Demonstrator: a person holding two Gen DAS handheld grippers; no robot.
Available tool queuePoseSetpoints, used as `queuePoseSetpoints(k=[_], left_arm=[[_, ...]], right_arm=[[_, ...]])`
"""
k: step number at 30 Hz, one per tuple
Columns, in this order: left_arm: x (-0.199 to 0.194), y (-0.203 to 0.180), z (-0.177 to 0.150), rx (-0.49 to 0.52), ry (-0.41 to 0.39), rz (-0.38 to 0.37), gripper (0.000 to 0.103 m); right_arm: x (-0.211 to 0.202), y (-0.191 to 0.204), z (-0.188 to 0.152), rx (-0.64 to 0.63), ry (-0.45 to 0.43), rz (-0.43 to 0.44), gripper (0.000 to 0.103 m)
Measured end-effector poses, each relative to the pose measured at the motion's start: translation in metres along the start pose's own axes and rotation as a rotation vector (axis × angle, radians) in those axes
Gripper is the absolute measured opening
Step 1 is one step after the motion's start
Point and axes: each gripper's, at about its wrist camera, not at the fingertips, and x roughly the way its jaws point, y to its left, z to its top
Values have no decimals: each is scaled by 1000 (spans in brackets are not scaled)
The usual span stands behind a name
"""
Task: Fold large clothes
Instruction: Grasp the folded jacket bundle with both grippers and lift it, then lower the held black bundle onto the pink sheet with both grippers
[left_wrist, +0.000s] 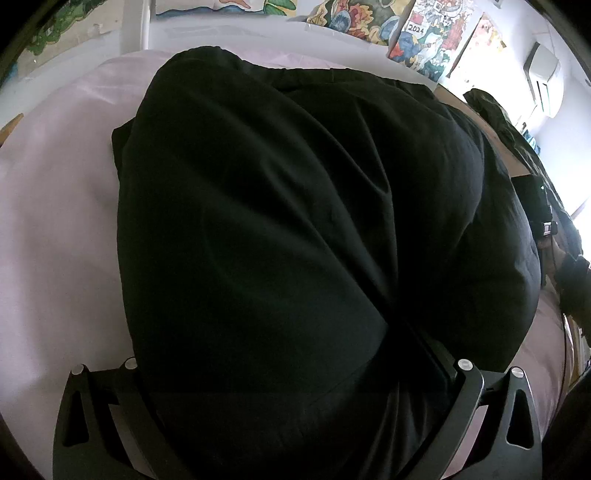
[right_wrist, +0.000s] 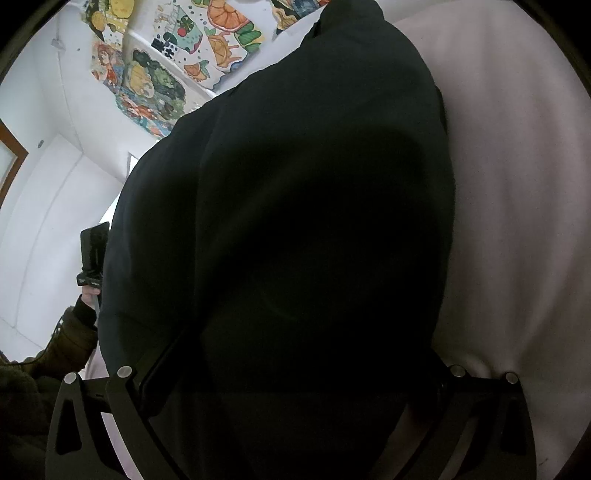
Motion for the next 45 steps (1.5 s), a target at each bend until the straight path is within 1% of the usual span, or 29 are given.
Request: queuePoseSetpoints(k=[4, 7, 9, 10, 11, 12, 13, 14, 15, 16, 17, 18, 19, 20, 21, 23, 24, 26, 28, 30, 33, 35, 36, 37, 38, 39, 41, 44, 45], left_arm=[[1, 0, 0, -13, 2, -19, 102], [2, 8, -1, -49, 19, -63, 102], [0, 13, -2, -72, 22, -82, 102], [-2, 13, -3, -77, 9, -83, 102], [-7, 14, -4, -72, -6, -79, 101], [-9, 11, -6, -63, -22, -63, 98], [-12, 8, -8, -58, -31, -45, 95], [-14, 5, -8, -59, -40, -34, 88], [-17, 2, -8, -63, -51, -19, 80], [-21, -1, -8, -71, -56, -1, 75], [-23, -4, -8, -79, -56, 12, 68], [-28, -7, -8, -88, -60, 30, 59], [-29, -11, -9, -93, -65, 41, 54], [-36, -15, -10, -105, -74, 56, 45], [-39, -20, -11, -112, -79, 67, 39], [-45, -31, -11, -119, -80, 102, 32], [-47, -36, -11, -122, -80, 118, 29], [-58, -50, -13, -128, -84, 159, 25], [-69, -67, -17, -115, -89, 193, 23], [-86, -82, -28, -107, -82, 214, 23], [-106, -105, -42, -107, -53, 227, 22], [-121, -116, -52, -82, -49, 229, 22], [-128, -121, -59, -73, -50, 225, 22], [-131, -129, -64, -69, -49, 221, 22], [-127, -141, -58, -68, -48, 219, 22], [-131, -145, -66, -64, -49, 216, 22], [-134, -154, -77, -55, -53, 218, 22], [-138, -165, -95, -79, -89, 215, 23], [-136, -167, -98, -82, -79, 220, 23]], right_arm=[[-2, 1, 1, 9, 13, -1, 103], [-4, 7, -2, -4, 5, -24, 103], [-5, 9, -3, 1, 5, -24, 98], [-5, 10, -3, 6, 8, -19, 91], [-7, 11, -4, 8, 4, -22, 87], [-7, 13, -5, 11, -5, -23, 85], [-8, 13, -7, 16, -10, -26, 80], [-10, 15, -8, 18, -16, -32, 75], [-13, 18, -10, 25, -33, -42, 72], [-15, 20, -12, 38, -49, -51, 65], [-17, 22, -14, 52, -63, -59, 59], [-19, 25, -16, 70, -81, -70, 56], [-22, 27, -18, 101, -102, -80, 50], [-26, 30, -21, 157, -135, -91, 45], [-28, 33, -23, 186, -154, -105, 42], [-34, 45, -25, 190, -180, -151, 35], [-37, 52, -25, 185, -188, -165, 34], [-50, 66, -26, 181, -209, -183, 28], [-59, 84, -28, 186, -221, -174, 26], [-70, 101, -33, 155, -218, -186, 25], [-85, 121, -47, 168, -184, -179, 25], [-95, 140, -64, 132, -165, -197, 25], [-100, 144, -71, 135, -163, -198, 25], [-102, 147, -80, 154, -162, -191, 25], [-106, 147, -92, 169, -161, -186, 25], [-106, 150, -96, 177, -162, -187, 25], [-110, 157, -115, 192, -163, -198, 25], [-112, 168, -137, 208, -177, -208, 26], [-112, 171, -138, 206, -183, -217, 27]])
